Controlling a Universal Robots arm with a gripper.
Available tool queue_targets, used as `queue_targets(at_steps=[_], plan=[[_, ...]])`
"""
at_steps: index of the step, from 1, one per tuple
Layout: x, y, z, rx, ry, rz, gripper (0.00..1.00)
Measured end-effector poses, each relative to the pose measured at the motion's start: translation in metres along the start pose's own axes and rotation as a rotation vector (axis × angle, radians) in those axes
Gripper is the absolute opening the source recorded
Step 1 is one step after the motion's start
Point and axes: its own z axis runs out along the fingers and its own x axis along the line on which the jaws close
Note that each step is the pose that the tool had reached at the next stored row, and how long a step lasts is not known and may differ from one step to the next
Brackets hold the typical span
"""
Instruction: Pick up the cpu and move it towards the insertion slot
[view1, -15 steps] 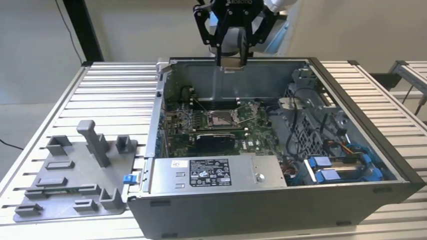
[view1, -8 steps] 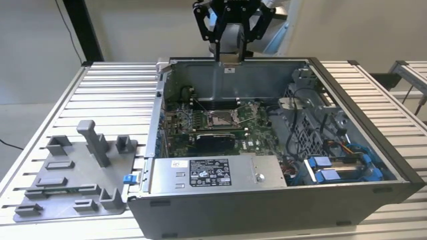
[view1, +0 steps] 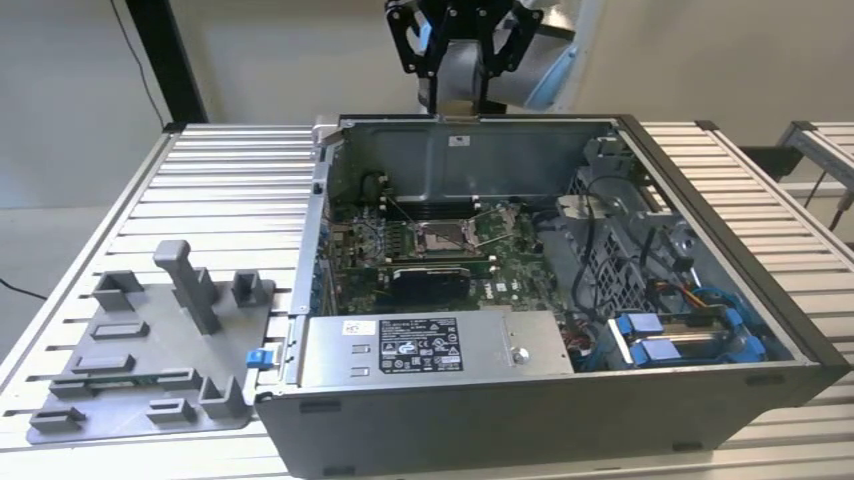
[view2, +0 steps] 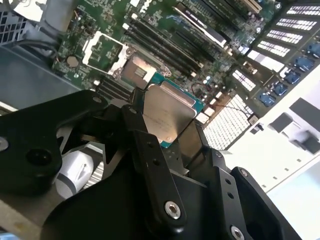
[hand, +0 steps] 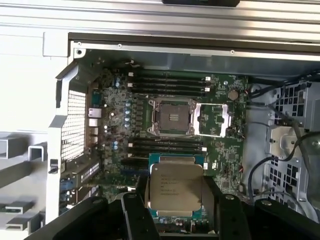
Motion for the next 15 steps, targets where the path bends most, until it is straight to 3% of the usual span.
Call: queue_targets(at_steps=[6,15], plan=[[-0.0005,0.014,0.0051,-0.0018,-0.0001,0.0,0.0],[-0.0012,0.0273,0.0137,-0.0099,-0.0004,0.001,0.0]])
